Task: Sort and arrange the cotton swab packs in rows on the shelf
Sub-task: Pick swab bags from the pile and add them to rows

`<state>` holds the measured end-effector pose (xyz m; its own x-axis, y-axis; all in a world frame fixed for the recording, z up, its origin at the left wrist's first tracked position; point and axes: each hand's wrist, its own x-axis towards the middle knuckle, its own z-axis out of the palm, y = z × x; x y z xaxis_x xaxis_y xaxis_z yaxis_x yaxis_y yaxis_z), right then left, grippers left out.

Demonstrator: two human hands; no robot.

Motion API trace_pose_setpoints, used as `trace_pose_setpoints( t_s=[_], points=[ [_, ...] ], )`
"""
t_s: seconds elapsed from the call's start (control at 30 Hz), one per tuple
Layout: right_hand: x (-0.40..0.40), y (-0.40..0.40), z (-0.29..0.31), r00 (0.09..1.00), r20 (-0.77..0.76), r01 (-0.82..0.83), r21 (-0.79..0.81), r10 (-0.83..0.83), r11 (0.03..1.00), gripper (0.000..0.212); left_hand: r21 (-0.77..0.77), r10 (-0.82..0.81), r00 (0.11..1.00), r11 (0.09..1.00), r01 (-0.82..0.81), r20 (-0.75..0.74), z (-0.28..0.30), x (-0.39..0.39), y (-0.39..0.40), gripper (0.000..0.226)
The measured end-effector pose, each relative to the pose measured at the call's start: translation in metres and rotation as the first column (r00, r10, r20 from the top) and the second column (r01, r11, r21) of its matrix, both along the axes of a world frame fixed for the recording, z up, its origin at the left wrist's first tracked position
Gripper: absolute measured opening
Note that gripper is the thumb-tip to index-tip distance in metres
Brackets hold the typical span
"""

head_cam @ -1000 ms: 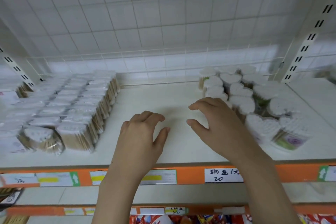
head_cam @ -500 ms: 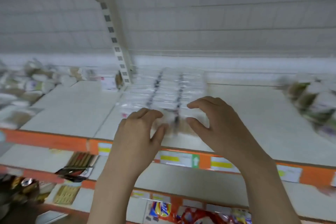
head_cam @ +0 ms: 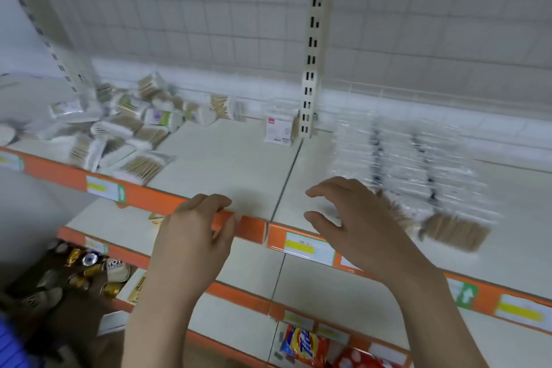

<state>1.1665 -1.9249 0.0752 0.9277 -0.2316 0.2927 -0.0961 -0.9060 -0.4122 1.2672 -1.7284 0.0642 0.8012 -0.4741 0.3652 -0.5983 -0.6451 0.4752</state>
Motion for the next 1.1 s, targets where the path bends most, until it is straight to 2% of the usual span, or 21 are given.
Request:
trace_pose_setpoints(
  t_s=[0.4,0.63,0.77,1.1],
  points=[
    [0.116,0.014,-0.003,0.991,0.018,-0.136,0.005,0.136,0.991,0.032,-0.026,0.169,0.985,0.985,-0.168,0.039,0.004,0.081,0.03,0.026],
    [0.168,0.052,-0.011,0.98,-0.027,-0.197,0.005,0.197,0.98,0.034,-0.036,0.223,0.974,0.974,-0.222,0.03,-0.006,0.119,0.071,0.021],
    [0.205,0.083,-0.014,0.985,-0.048,-0.167,0.007,0.168,0.986,0.034,-0.062,0.189,0.982,0.98,-0.188,0.018,-0.008,0.16,0.103,0.022],
    [0.3,0.179,-0.026,0.983,-0.175,-0.048,0.06,0.058,0.997,0.035,0.036,0.111,0.994,0.993,-0.11,-0.007,-0.011,0.285,0.223,0.028]
  ],
)
